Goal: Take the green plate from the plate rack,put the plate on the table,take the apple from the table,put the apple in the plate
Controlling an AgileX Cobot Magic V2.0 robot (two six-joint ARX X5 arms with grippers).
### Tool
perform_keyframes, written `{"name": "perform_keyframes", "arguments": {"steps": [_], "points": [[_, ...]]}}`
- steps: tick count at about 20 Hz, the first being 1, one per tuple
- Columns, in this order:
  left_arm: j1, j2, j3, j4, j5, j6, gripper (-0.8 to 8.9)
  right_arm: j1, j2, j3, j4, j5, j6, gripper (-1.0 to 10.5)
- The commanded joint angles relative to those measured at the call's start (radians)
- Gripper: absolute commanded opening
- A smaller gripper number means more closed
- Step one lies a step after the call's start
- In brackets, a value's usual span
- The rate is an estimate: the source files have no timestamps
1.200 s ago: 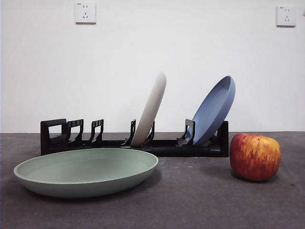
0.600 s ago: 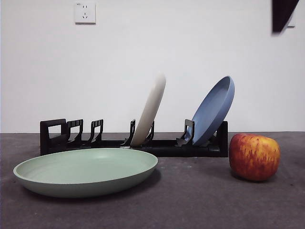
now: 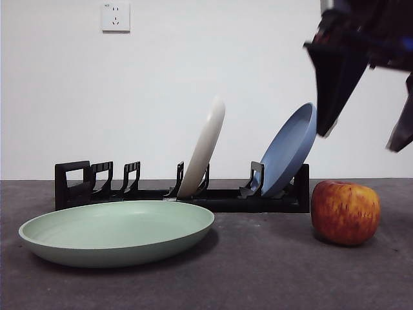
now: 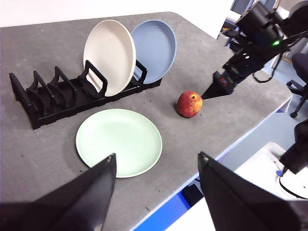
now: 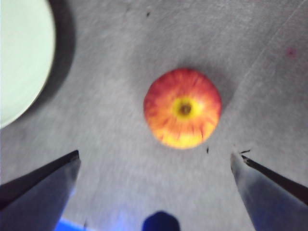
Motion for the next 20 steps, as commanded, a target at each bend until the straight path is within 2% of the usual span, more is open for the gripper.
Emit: {"name": "perform_keyframes", "arguments": {"steps": [1, 11, 13, 15, 17, 18, 19, 20], "points": [[-0.013, -0.004, -0.002, 0.002, -0.003, -0.006, 2.83, 0.001, 0.043, -0.008, 0.047, 0.006, 0.017, 7.8], [-0.033, -0.004, -0.002, 0.002, -0.003, -0.006, 2.83, 0.001, 0.255, -0.008, 0.188, 0.057, 0.020, 7.8], [-0.033, -0.004, -0.002, 0.002, -0.003, -0.006, 2.83, 0.001, 0.284, -0.008, 0.186, 0.057, 0.023, 7.4], [-0.033, -0.004, -0.002, 0.002, -0.003, -0.006, 2.83, 0.001, 0.296, -0.008, 0.171, 0.057, 0.029, 5.4], [-0.033, -0.004, -0.002, 0.002, -0.004, -0.006, 2.83, 0.001, 0.295, -0.006, 0.164, 0.069, 0.047, 2.5], [-0.033, -0.004, -0.002, 0.002, -0.011, -0.006, 2.83, 0.001, 0.294, -0.003, 0.165, 0.080, 0.046, 0.6], [-0.033, -0.004, -0.002, 0.002, -0.023, -0.006, 2.83, 0.001, 0.294, 0.003, 0.157, 0.096, 0.045, -0.2], [-0.033, -0.004, -0.002, 0.002, -0.028, -0.006, 2.83, 0.001, 0.294, 0.019, 0.130, 0.113, 0.045, -0.1]]}}
